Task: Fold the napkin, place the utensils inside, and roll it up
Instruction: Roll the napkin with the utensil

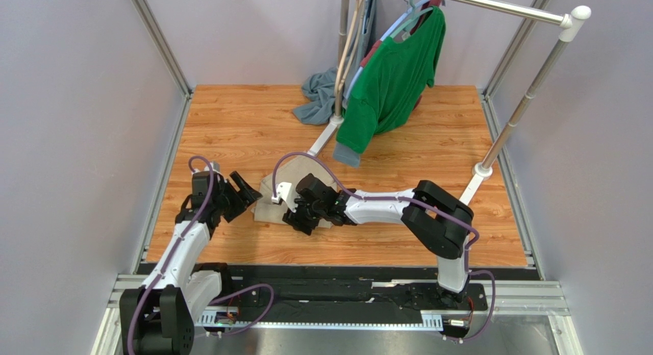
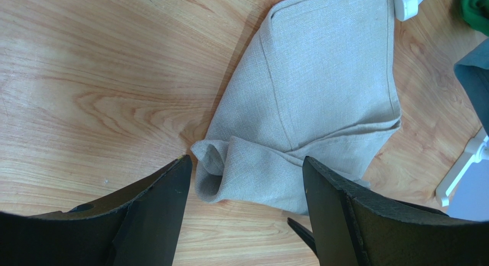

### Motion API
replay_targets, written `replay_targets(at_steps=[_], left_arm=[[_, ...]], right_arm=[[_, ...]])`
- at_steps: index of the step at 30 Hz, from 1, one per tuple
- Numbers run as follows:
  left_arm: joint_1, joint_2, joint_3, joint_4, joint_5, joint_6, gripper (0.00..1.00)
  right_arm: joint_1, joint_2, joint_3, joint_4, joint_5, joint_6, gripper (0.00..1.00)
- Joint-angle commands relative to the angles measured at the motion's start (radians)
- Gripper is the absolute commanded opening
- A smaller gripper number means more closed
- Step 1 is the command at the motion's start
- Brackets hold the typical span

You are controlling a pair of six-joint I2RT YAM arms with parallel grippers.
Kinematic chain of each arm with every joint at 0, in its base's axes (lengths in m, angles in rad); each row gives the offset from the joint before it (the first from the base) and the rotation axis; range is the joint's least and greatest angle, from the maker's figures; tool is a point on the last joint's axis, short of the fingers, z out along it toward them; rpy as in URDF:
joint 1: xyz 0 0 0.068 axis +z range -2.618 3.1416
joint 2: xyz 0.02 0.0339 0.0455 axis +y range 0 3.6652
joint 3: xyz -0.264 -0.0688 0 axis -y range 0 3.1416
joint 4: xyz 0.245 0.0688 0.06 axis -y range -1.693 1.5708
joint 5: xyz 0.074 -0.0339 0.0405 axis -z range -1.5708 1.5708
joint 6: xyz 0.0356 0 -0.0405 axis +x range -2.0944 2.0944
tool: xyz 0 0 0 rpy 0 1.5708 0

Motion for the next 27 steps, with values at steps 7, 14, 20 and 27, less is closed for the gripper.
replay_targets(at_steps=[7,14,20,27], left_arm=[[0.006,-0.058,0.054,-0.022,-0.013,0.029,0.80],[0.005,-0.110,0.072,-0.064,-0.025,0.041,0.80],[0.006,-0.150,0.034,-0.052,-0.050,0.050,0.80],[0.003,-0.182,-0.048,0.072,0.044,0.065,0.77]], right_arm=[[-0.010,0.069,0.085,-0.098,0.059,0.025,0.48],[-0.021,0.115,0.122,-0.205,-0.030,0.084,0.21],[-0.051,0.123,0.154,-0.280,-0.189,0.140,0.15],[-0.088,0.161,0.248,-0.392,-0.315,0.177,0.10]])
